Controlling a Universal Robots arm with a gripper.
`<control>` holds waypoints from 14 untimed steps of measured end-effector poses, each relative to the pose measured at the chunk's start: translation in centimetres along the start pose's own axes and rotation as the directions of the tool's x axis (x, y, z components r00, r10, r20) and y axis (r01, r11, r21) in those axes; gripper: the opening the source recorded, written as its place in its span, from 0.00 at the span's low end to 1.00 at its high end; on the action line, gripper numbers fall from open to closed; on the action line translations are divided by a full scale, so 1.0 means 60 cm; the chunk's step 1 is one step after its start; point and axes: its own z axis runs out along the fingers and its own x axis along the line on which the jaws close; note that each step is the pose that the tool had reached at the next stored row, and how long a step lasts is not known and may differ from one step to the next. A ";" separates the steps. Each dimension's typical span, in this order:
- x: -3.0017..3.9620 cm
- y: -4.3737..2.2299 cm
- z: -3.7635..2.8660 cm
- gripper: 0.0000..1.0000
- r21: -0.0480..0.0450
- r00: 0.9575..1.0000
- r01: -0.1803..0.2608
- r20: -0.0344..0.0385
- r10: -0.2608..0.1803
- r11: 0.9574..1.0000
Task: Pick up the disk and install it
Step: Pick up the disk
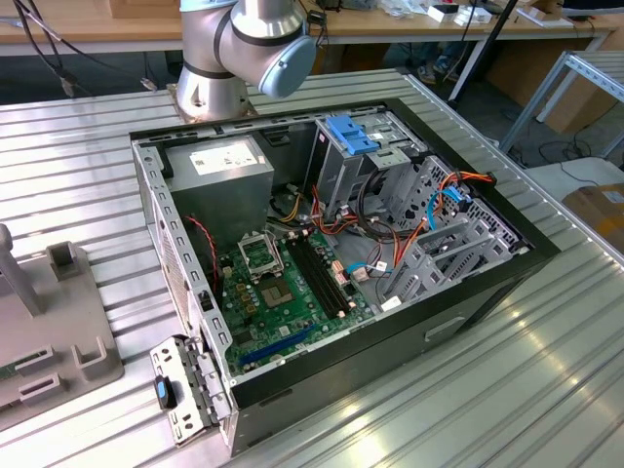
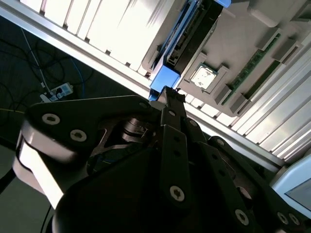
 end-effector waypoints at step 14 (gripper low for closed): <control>0.000 0.000 0.006 0.54 0.000 1.000 0.000 0.000 0.000 1.000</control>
